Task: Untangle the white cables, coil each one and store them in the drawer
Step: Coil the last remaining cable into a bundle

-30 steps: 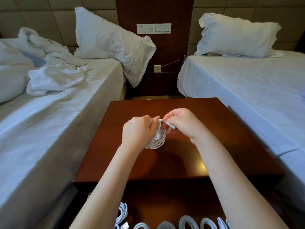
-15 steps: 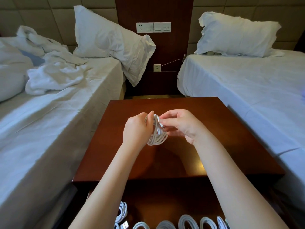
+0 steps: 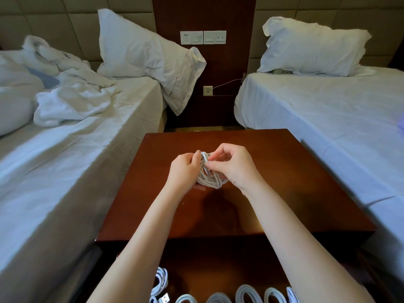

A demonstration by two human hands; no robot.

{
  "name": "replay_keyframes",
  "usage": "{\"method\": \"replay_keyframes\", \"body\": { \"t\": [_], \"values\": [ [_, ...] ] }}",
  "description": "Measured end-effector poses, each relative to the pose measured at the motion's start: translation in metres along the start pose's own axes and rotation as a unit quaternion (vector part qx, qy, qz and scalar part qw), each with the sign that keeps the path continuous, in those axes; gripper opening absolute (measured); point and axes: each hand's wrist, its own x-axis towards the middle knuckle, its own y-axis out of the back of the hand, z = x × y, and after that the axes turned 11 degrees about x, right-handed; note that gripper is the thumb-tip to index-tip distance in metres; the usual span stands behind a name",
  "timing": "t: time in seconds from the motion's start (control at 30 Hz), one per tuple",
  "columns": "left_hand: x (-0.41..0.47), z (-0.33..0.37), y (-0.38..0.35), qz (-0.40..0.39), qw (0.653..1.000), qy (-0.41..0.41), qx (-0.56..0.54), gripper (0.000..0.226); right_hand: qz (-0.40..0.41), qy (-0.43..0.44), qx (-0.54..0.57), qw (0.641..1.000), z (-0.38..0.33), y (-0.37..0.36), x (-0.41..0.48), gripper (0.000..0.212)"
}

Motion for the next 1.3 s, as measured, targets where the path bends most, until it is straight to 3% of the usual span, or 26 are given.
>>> {"method": "replay_keyframes", "body": {
  "t": [0.23,0.53,1.13,1.3],
  "values": [
    [-0.002,0.002,-0.002,0.061,0.995,-0.048,0.065,0.042,0.011,0.032,-0.110,0.993,0.007,0.002,0.002,0.012],
    [-0.001,0.001,-0.002,0.068,0.990,-0.072,0.102,0.041,0.051,0.172,-0.235,0.955,0.021,-0.007,0.002,0.015],
    [-0.004,0.005,0.003,0.101,0.982,-0.100,0.127,0.035,0.112,0.268,-0.210,0.934,0.026,-0.010,0.002,0.018],
    [-0.003,0.007,0.005,0.103,0.990,-0.088,0.041,0.038,0.084,0.263,-0.144,0.950,0.023,-0.005,0.005,0.015]
  ]
}}
